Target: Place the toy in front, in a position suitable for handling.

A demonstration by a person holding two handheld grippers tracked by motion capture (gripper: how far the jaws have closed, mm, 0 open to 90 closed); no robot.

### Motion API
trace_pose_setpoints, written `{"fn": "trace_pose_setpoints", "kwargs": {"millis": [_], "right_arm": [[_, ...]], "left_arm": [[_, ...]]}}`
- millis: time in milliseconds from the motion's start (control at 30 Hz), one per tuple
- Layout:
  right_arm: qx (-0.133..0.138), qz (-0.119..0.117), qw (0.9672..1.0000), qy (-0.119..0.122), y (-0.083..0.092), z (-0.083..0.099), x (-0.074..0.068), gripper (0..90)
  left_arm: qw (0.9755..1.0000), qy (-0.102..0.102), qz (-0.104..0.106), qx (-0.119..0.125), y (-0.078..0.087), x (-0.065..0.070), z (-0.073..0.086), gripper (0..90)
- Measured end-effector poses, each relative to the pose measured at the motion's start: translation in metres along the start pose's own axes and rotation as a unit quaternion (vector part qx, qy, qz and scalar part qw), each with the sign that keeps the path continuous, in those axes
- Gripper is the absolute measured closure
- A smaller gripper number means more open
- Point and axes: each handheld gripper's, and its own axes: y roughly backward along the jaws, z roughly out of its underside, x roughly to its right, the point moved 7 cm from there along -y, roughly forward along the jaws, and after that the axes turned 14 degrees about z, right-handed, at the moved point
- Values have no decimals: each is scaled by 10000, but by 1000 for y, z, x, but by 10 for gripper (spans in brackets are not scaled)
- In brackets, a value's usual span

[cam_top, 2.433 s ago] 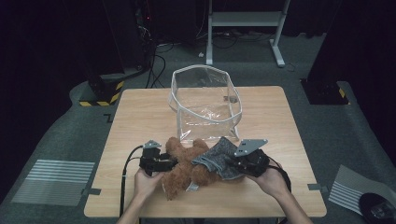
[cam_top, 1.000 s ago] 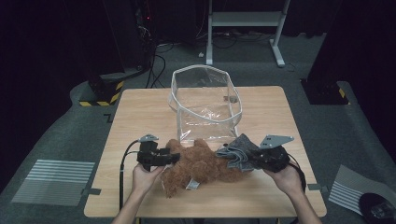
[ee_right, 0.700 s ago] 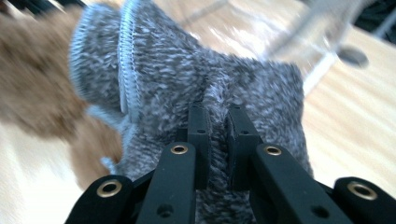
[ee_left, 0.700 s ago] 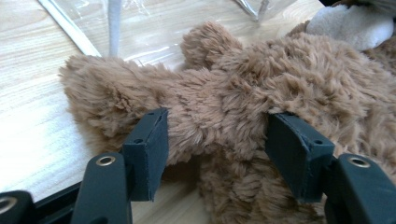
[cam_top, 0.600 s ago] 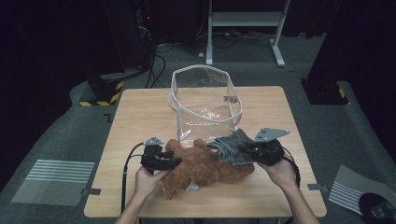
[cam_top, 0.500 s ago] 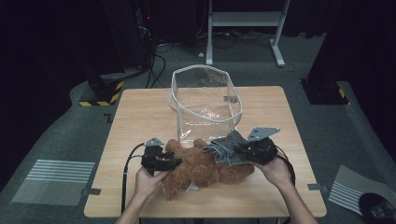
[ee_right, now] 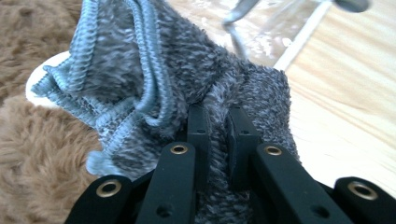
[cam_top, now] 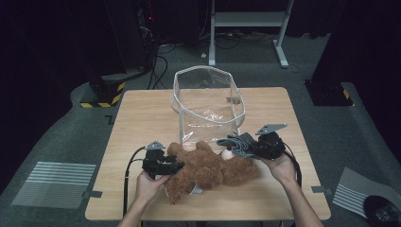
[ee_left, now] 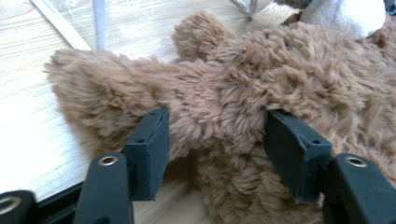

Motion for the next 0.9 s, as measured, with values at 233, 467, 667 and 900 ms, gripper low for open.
{"fn": "trace_pose_setpoints", "kwargs": {"millis": [233,467,667,900], "right_arm": [[139,-604,9976,301,13,16,-19,823],[146,-815,9958,396,27,29,-26,822],[391,-599,9969,332,28,8,-13,822],[419,-1017,9909,776,17,-27,-43,821]], "left_arm": [[9988,374,-224,221,2,-28,-12,352],[9995,282,-72,-104,-11,-23,-9,351],[9995,88,-214,-230,-9,-15,-6,383],[9997,106,-136,-161,-9,-11,-3,398]]}}
